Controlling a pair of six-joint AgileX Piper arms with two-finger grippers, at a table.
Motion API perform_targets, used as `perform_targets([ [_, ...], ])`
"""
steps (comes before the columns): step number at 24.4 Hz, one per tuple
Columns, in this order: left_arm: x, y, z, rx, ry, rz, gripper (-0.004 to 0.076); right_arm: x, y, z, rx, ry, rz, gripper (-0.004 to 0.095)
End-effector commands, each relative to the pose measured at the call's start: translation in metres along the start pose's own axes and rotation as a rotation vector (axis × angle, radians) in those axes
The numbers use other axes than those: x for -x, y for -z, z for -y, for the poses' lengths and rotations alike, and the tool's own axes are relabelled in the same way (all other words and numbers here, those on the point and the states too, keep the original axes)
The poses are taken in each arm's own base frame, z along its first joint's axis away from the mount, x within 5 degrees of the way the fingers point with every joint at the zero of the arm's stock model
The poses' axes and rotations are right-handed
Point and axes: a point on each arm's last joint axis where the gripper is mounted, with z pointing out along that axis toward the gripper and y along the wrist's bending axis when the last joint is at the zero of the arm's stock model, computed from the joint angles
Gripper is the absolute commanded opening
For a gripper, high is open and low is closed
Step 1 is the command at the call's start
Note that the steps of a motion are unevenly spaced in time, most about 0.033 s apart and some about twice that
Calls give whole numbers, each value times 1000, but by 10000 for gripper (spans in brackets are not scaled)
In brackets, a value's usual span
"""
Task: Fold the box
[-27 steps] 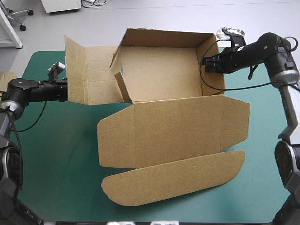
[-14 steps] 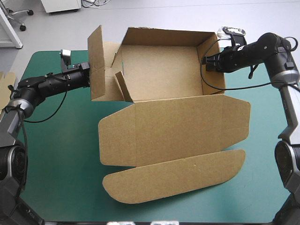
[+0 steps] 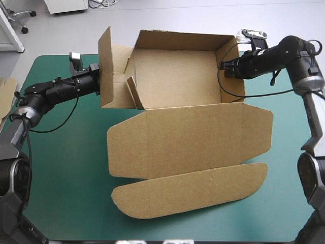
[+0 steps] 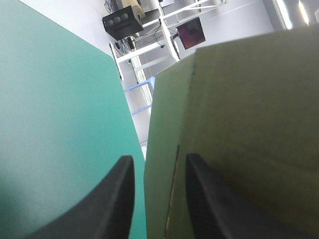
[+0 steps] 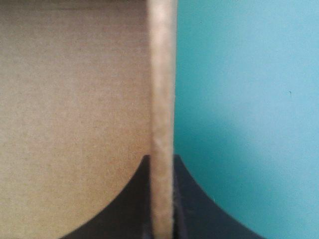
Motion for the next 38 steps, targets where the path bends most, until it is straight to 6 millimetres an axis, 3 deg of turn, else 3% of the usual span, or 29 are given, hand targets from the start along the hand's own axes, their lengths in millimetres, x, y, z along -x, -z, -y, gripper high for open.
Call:
perform_targets([
  [1, 2, 6, 49, -204, -74, 18, 246, 10, 31, -11, -4, -3, 118, -28],
  [11, -9, -7, 67, -248, -110, -21, 247, 11, 31, -8, -38, -5, 131, -28],
  [15, -8, -18, 98, -284, -202, -70, 327, 11, 30, -8, -38, -9, 130, -28],
  [23, -13, -34, 122, -91, -334, -197, 349, 11, 30, -8, -34, -25, 129, -28],
  [28, -9, -32, 131, -10, -383, -216, 349, 11, 30, -8, -33, -38, 127, -28],
  [38, -4, -34, 131, 168, -394, -194, 349, 12, 30, -7, -36, -63, 137, -26],
])
